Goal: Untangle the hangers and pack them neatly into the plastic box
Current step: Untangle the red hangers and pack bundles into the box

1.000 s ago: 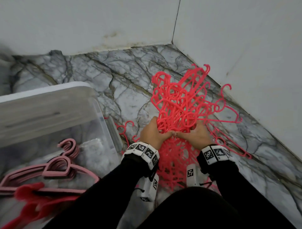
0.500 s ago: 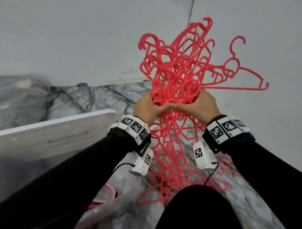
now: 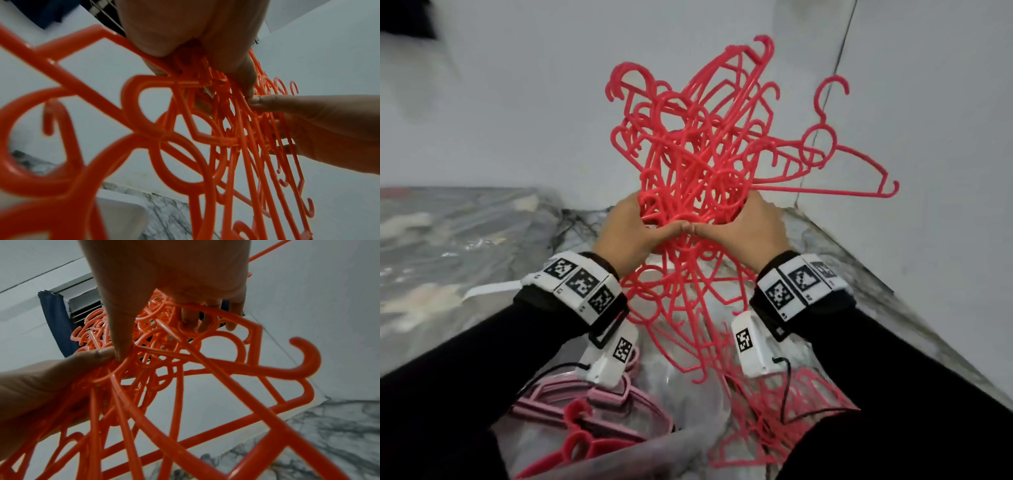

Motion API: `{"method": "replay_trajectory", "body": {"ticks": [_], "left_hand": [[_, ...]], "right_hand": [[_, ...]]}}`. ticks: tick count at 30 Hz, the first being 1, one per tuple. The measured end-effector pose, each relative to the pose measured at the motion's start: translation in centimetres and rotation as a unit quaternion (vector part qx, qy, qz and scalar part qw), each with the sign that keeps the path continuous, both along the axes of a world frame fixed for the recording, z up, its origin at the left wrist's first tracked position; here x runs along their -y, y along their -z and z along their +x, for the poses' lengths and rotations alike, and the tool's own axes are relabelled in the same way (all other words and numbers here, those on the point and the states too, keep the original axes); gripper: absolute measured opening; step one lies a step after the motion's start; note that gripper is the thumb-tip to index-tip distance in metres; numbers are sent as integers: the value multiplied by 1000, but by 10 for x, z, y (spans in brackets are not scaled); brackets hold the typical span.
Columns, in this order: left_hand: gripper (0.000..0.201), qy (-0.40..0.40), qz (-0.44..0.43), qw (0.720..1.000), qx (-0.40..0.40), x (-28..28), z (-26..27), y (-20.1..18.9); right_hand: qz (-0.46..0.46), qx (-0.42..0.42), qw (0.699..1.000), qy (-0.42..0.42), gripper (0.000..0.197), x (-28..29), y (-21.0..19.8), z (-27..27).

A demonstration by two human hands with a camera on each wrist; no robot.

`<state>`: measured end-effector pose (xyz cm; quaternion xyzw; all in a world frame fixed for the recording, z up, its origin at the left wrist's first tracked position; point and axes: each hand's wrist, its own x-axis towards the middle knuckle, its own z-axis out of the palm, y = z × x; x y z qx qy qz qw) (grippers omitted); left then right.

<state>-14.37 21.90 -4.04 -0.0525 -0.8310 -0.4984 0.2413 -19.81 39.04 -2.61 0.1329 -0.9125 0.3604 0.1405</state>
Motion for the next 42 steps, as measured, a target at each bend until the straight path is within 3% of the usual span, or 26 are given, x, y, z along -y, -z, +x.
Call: {"method": "replay_trajectory", "body": {"ticks": [4, 9, 12, 16, 20, 27, 30, 32, 37, 40, 42], "left_hand": [[40, -36, -12, 999, 37, 45, 24, 16], [30, -89, -27, 992, 80, 85, 45, 53], [44, -106, -42, 988, 101, 99, 53, 72], [41, -89, -39, 988, 121, 111, 64, 90], [53, -99, -100, 981, 135, 126, 70, 105], [34, -116, -192, 964, 143, 135, 73, 117], [38, -123, -196, 962, 148, 137, 74, 119], [45, -129, -198, 960, 152, 141, 72, 121], [55, -147, -228, 947, 173, 149, 76, 126], [58, -157, -233, 934, 220, 156, 78, 125], [61, -149, -253, 925, 240, 158, 78, 123]], "right_hand": [[-6, 31, 999, -16, 97, 49, 30, 11], [3, 62, 997, -47, 104, 94, 74, 24], [-35, 89, 994, -61, 107, 107, 99, 33], [-78, 149, 981, -101, 102, 118, 133, 40], [-71, 193, 967, -148, 87, 125, 158, 45], [60, 162, 953, -249, 58, 120, 182, 36], [172, 173, 909, -337, 51, 111, 171, 28], [250, 190, 871, -378, 58, 99, 159, 18], [392, 243, 816, -349, 104, 62, 148, -3], [528, 222, 755, -320, 87, 49, 162, -3], [549, 173, 753, -319, 67, 45, 173, 0]]}}
